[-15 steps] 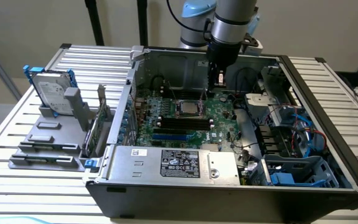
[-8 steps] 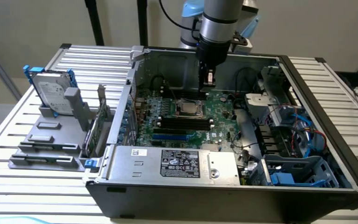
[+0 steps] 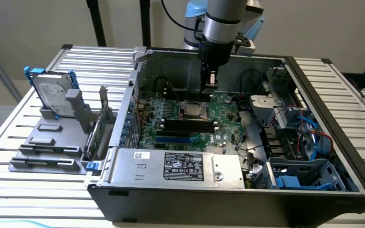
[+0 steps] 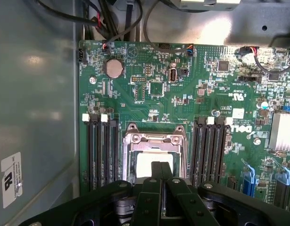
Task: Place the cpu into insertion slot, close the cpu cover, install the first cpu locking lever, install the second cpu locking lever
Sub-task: 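Close the cpu cover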
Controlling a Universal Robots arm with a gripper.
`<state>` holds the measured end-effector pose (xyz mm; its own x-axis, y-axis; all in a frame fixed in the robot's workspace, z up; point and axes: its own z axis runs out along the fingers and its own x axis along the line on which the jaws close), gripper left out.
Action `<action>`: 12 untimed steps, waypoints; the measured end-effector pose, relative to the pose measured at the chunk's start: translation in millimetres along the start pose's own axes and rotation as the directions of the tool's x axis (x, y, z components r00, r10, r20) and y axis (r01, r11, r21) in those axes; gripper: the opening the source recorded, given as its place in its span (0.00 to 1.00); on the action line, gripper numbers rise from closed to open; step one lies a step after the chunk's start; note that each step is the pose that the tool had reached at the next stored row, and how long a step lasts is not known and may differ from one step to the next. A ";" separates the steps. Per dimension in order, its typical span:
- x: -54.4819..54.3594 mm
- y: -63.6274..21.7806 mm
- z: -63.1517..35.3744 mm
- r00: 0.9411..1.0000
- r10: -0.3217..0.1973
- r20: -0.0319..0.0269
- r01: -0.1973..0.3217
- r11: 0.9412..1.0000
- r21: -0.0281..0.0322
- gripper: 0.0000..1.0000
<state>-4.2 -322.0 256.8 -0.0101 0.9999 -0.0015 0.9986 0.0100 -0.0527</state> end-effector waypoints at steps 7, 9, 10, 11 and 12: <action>0.0 0.0 0.1 1.000 -0.005 0.000 0.005 1.000 0.020 0.11; 0.0 0.0 0.2 1.000 -0.009 0.001 0.009 0.999 0.043 0.11; 0.0 0.0 0.2 1.000 -0.011 0.002 0.011 0.999 0.053 0.11; 0.0 0.0 0.4 1.000 -0.014 0.002 0.014 0.998 0.061 0.11; 0.0 0.0 0.6 1.000 -0.019 0.003 0.019 0.998 0.065 0.11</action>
<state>-4.3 -322.0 256.1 -0.0295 0.9996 -0.0034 0.9926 0.0289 -0.1176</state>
